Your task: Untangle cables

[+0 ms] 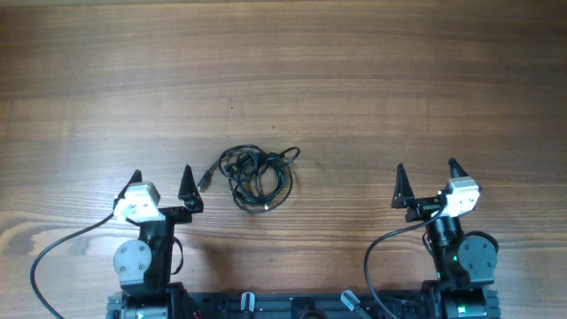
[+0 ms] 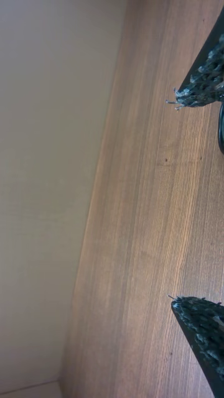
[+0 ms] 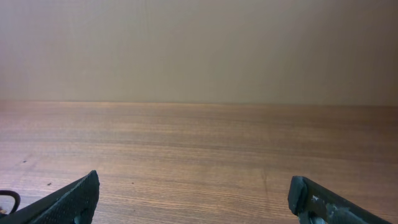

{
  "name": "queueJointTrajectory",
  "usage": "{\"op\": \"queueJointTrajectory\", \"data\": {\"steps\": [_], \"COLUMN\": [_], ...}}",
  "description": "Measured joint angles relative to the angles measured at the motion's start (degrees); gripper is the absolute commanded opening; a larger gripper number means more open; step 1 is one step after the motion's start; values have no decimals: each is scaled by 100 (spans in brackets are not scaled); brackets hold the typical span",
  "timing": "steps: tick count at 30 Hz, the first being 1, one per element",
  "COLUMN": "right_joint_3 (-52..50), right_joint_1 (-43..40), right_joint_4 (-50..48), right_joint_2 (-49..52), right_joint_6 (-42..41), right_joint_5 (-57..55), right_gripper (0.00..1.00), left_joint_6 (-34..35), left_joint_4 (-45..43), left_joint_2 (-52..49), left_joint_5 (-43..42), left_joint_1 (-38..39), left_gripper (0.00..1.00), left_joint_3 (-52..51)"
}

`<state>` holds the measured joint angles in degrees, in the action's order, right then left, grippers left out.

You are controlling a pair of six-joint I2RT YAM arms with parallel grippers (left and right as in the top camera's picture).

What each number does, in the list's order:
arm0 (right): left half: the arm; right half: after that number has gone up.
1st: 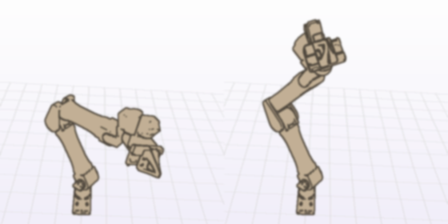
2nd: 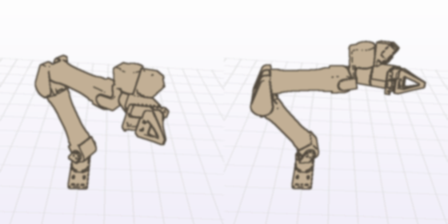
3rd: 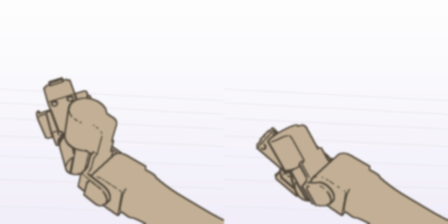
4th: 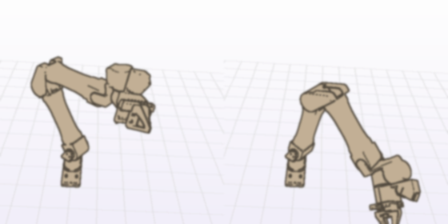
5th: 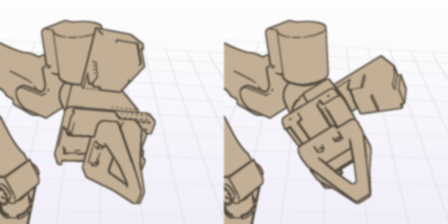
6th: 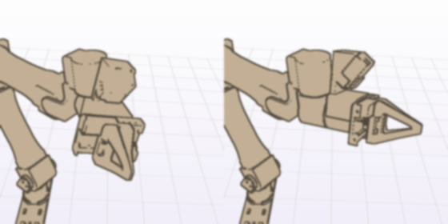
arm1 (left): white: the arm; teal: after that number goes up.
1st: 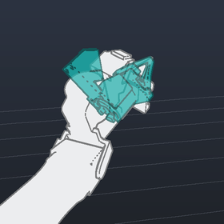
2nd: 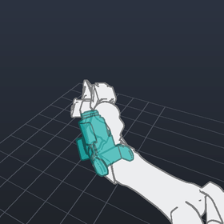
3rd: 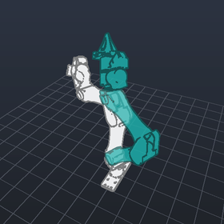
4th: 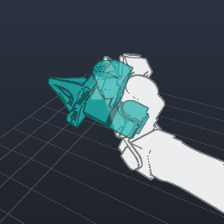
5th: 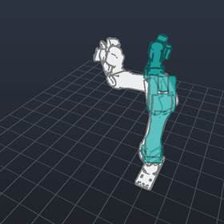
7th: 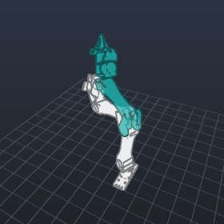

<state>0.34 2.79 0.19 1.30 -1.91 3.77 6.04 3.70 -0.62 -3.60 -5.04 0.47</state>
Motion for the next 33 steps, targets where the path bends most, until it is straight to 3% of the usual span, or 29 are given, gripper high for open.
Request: {"op": "queueJointTrajectory", "data": {"steps": [33], "right_joint_3": [0], "right_joint_1": [0], "right_joint_4": [0], "right_joint_2": [0], "right_joint_6": [0], "right_joint_5": [0], "right_gripper": [100], "left_joint_6": [0], "left_joint_4": [0], "left_joint_2": [-9], "left_joint_5": [0], "left_joint_1": [125], "left_gripper": [100], "left_joint_3": [0]}}
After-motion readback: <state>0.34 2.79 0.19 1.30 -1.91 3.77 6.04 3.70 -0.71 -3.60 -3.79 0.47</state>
